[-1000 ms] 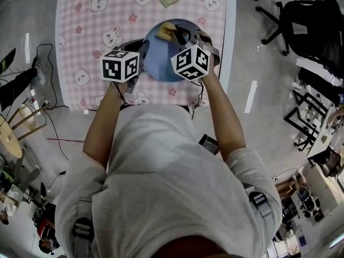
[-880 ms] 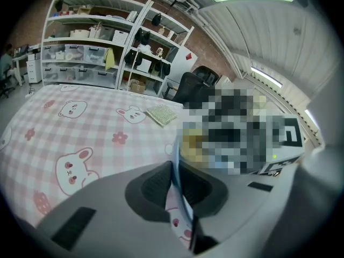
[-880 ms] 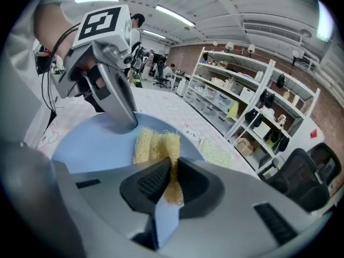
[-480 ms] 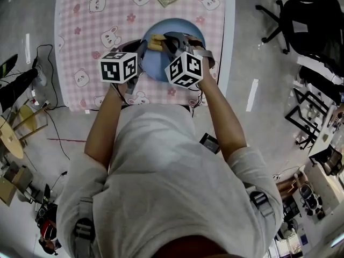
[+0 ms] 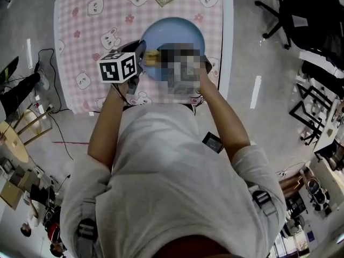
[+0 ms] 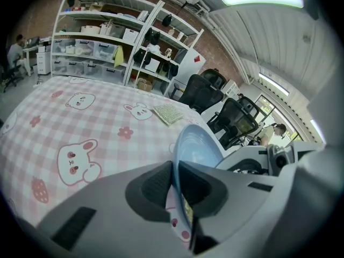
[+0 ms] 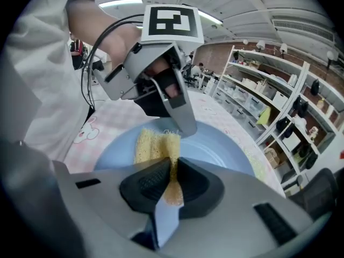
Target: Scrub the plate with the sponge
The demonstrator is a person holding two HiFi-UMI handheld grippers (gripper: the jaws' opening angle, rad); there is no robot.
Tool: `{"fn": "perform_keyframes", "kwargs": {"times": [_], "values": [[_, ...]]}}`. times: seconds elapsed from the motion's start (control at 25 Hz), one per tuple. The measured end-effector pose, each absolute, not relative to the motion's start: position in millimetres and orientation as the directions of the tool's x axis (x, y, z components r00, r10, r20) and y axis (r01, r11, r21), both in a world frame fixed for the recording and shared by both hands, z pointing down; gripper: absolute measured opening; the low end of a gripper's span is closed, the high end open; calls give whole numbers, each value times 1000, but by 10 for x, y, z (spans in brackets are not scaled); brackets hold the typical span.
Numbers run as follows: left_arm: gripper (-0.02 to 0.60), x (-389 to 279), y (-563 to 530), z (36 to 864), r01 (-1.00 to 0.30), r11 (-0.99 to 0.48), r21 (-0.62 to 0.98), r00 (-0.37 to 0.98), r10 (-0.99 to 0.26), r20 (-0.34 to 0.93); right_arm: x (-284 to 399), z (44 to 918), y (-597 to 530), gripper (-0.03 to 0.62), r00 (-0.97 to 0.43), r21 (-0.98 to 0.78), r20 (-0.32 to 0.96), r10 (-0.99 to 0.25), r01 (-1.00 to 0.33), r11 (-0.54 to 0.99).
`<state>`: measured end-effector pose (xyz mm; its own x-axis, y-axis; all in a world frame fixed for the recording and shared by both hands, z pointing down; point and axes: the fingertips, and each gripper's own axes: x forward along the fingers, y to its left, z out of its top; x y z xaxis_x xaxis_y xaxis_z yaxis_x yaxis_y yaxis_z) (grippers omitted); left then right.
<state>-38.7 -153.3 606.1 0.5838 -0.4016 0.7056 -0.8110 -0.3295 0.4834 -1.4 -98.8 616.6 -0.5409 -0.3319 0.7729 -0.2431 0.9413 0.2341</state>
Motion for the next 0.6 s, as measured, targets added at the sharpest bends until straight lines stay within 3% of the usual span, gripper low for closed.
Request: {"fn": "perform_keyframes", "kwargs": {"times": [0.6], "values": [[41,-460,-1481,6154,-823,-288,490,569,-420,708,268,6454,-337,44,-474,175,859,-192,-79,981]]}}
